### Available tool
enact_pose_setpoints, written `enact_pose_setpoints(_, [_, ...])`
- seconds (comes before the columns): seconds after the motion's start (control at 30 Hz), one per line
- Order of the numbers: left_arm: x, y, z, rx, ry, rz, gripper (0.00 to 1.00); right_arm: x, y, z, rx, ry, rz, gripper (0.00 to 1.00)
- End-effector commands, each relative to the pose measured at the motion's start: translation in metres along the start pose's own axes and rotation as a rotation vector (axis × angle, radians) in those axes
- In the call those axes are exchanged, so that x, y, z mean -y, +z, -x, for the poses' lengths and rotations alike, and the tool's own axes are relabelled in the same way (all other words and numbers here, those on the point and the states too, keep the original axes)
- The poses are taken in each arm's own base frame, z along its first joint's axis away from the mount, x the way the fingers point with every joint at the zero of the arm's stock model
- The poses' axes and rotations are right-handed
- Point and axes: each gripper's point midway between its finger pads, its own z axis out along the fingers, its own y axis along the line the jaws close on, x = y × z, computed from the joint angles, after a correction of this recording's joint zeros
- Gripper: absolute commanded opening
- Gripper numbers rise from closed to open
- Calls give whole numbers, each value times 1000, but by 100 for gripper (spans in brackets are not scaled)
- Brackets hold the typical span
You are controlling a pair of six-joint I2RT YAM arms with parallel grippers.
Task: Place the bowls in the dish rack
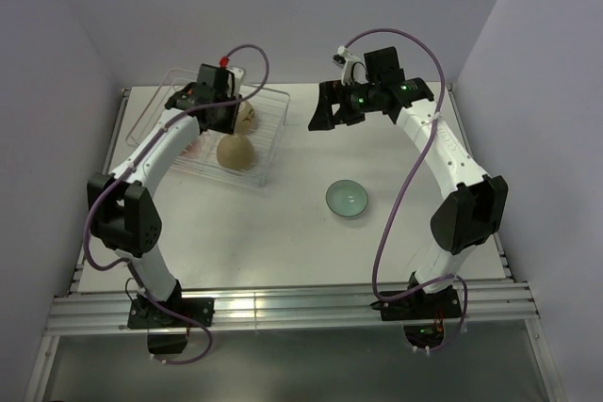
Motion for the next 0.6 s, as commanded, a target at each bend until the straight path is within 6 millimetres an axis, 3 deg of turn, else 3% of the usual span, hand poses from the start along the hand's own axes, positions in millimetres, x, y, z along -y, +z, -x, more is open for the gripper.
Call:
enact_pose_setpoints(0.0, [-31, -3, 34, 81, -82, 18, 35, -10, -15, 16, 62, -32, 24, 95])
enact_pose_setpoints(0.03, [-36, 7, 30, 62, -77, 36, 24, -8, -17, 16, 63, -26, 25, 94])
enact_pose_setpoints(0.17, [-46, 28, 20, 21, -29, 78, 8, -6, -19, 13, 64, -26, 19, 93])
enact_pose_setpoints(0.4, [-45, 59, 0, -46, 15, 75, 8, 0, -19, 7, 52, -14, 12, 93])
enact_pose_setpoints(0.57, [-35, 69, -22, -107, 33, 25, 7, 1, -19, 8, 53, -13, 12, 93])
